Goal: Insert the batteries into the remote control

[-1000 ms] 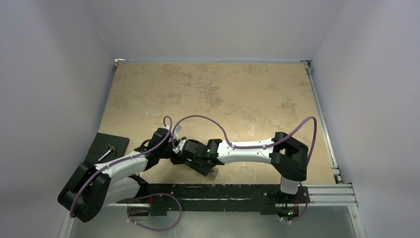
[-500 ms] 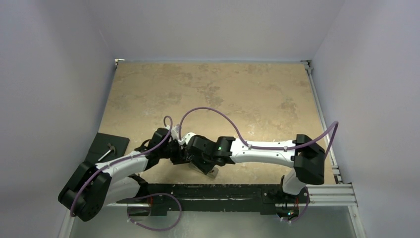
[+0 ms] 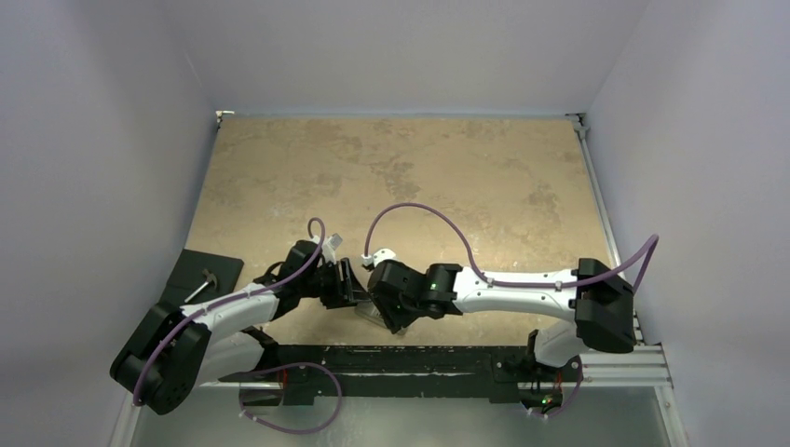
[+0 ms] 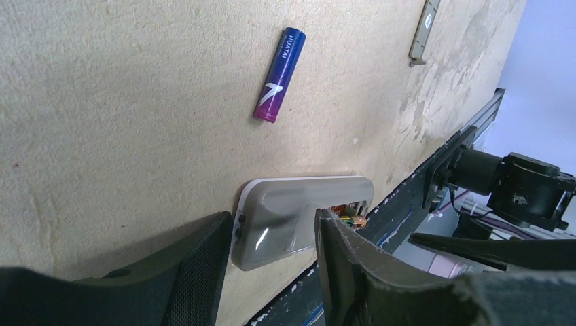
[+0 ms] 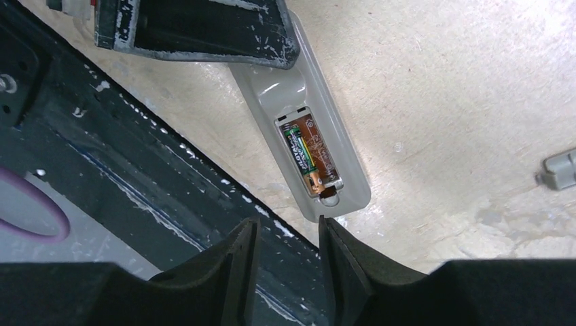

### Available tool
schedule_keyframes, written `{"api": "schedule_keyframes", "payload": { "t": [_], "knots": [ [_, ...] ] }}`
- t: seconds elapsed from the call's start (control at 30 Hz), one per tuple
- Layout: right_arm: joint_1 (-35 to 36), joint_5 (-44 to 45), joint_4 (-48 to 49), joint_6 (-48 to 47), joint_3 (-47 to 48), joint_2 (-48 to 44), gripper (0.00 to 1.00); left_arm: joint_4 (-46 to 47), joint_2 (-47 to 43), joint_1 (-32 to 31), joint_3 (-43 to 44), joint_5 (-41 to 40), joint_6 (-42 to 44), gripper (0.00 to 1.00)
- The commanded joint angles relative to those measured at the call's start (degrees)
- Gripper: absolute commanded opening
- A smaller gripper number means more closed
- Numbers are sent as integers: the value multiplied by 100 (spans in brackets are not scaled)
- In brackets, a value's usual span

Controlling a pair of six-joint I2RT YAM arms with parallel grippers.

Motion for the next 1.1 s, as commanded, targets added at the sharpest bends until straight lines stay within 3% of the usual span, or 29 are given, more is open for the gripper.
{"api": "schedule_keyframes", "payload": {
  "t": [0.0, 0.43, 1.07],
  "knots": [
    [-49, 78, 395, 853, -276, -339, 44, 60, 62, -25, -52, 41, 139, 47],
    [-268, 24, 822, 1652, -772, -500, 39, 2, -30, -116, -137, 48, 43, 42],
    [-428, -70, 982, 1808, -948, -377, 34, 29, -299, -215, -455, 20, -305, 37]
  ]
}}
